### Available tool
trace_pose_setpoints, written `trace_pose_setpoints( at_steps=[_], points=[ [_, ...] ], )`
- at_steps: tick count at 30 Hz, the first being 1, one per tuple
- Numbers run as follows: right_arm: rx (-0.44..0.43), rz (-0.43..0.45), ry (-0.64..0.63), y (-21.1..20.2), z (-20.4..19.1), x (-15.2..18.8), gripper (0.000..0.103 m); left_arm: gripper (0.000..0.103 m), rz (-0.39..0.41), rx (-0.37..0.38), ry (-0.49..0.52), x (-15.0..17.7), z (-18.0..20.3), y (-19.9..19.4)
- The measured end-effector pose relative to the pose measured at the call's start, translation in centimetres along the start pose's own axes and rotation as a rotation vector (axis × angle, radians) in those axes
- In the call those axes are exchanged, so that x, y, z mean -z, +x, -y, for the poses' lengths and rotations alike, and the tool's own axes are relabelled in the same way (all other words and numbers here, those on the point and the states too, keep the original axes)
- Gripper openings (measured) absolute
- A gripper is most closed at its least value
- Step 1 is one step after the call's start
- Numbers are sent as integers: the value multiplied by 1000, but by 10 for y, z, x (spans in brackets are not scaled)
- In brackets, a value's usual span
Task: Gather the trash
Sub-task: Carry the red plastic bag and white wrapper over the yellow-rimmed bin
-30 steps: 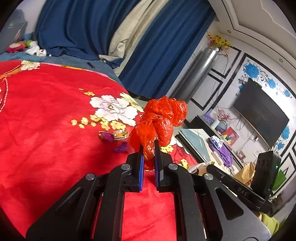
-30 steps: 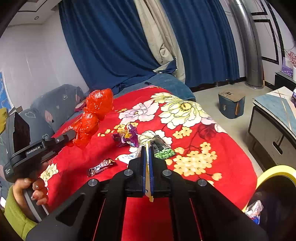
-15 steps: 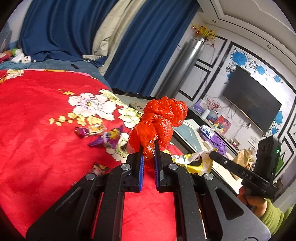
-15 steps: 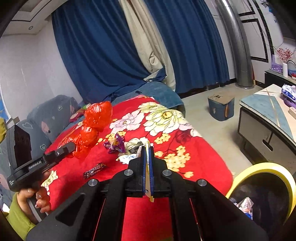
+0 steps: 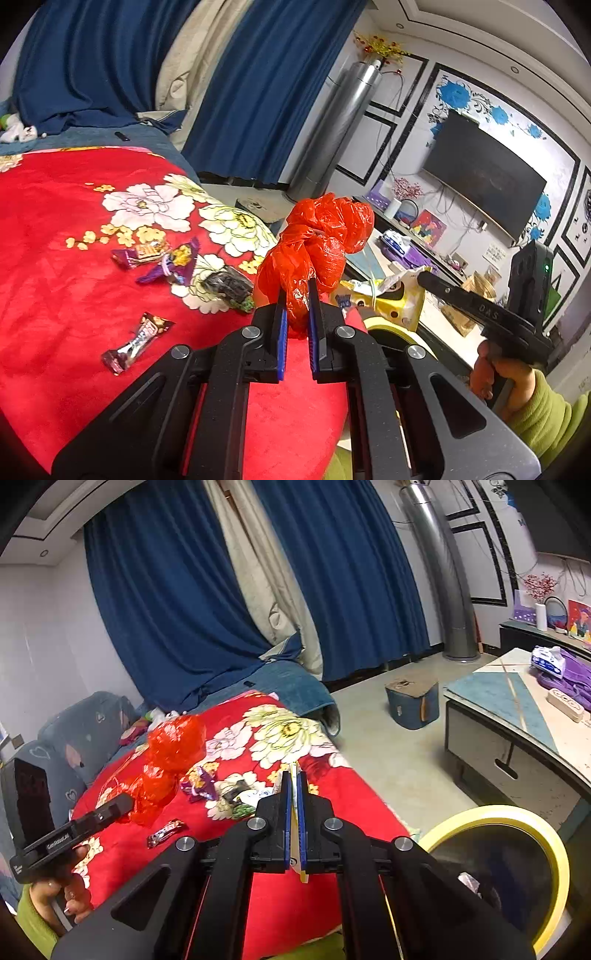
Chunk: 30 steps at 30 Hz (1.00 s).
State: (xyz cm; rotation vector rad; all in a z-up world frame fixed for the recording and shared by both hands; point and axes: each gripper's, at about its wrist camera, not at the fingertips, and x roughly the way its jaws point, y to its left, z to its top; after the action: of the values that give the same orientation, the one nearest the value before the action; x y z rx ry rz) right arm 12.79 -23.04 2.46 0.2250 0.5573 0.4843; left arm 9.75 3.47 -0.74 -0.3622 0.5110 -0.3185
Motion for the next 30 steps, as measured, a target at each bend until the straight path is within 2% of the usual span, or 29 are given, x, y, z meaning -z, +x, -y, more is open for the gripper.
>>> trace_pose_setpoints(
  at_steps=[13, 30],
  points=[
    [95, 30, 52, -25, 38, 1, 3, 5, -51, 53, 52, 14, 26, 14],
    [235, 58, 155, -70, 109, 24, 3, 5, -154, 81, 184, 48, 78, 40]
  ],
)
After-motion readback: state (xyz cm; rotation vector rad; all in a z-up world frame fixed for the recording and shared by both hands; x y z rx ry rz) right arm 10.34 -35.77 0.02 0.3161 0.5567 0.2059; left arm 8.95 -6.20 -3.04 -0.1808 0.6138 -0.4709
